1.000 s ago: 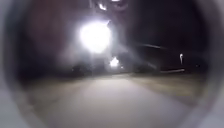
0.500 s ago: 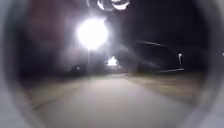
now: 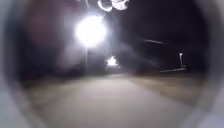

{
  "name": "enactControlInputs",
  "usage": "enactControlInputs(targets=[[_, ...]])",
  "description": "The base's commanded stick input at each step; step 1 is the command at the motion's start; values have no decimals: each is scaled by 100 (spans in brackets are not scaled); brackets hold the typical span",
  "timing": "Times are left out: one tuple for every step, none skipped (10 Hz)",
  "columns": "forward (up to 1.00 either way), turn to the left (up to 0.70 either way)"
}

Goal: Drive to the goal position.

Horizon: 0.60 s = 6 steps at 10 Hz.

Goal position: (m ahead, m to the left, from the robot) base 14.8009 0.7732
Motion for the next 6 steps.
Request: enactControlInputs(targets=[[100,22],[100,38],[100,40],[100,40],[100,40],[100,40]])
